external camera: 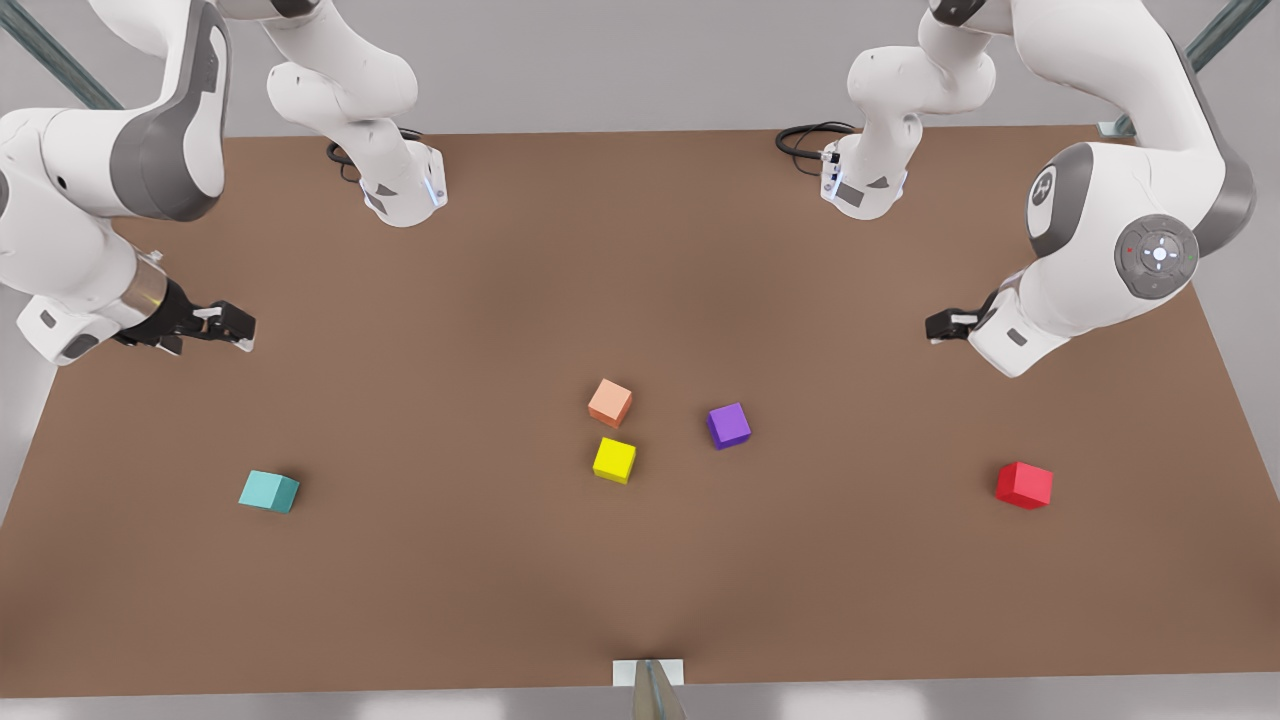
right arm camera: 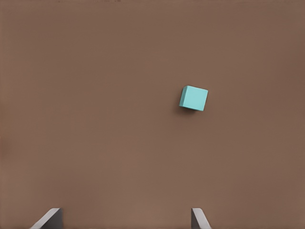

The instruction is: Pick up red wooden cube and pass to hand red wooden cube and place in blue wooden cube

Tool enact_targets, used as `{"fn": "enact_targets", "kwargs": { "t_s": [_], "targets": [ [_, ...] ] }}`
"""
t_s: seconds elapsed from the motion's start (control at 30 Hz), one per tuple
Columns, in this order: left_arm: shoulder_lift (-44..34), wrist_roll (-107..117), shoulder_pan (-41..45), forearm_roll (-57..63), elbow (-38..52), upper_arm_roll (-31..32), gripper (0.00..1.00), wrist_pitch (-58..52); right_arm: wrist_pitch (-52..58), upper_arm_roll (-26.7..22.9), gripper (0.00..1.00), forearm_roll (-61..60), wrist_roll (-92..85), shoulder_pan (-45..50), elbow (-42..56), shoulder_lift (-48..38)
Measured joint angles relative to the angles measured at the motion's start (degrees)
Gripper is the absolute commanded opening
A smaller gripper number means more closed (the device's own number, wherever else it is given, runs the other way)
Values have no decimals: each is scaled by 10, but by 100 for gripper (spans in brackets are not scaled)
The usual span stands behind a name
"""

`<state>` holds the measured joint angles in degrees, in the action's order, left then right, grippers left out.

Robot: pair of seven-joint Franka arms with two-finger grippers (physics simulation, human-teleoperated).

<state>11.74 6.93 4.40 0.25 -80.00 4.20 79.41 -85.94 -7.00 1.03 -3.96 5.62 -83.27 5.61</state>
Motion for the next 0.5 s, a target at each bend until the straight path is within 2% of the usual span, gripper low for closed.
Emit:
{"fn": "enact_targets", "kwargs": {
  "t_s": [0.13,0.17,0.23,0.3,0.5],
  "targets": [
    [33,-2,2,1,7,-5,100,4,-1,0,100,0,1,0,-1,1],
    [71,-3,-5,1,26,-10,100,11,-1,0,100,0,1,0,-2,1],
    [189,-18,-46,2,128,-15,100,26,-2,0,100,0,1,0,-3,1],
    [272,-43,-82,3,191,-16,100,49,-2,0,100,1,2,0,-4,2],
    [373,-178,-146,8,214,-39,100,137,-2,0,100,1,1,0,-6,1]
  ]
}}
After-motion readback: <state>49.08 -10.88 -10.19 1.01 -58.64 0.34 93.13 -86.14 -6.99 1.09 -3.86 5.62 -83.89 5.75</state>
